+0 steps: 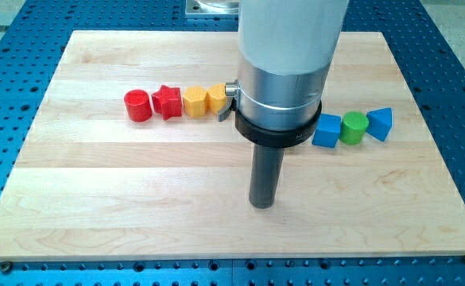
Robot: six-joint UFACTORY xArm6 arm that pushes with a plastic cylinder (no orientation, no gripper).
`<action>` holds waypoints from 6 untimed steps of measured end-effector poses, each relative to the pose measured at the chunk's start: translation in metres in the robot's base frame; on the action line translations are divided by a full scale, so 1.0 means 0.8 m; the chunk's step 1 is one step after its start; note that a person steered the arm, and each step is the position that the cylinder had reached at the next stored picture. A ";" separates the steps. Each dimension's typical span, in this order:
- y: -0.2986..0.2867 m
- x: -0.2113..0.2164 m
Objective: Touch the left side of the red circle
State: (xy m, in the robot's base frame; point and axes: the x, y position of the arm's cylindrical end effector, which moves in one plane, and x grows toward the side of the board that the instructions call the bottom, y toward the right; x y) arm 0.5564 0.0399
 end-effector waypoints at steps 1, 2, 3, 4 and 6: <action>0.000 0.000; 0.000 0.001; 0.000 0.005; 0.000 0.007; 0.000 0.007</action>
State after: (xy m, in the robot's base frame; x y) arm 0.5622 0.0401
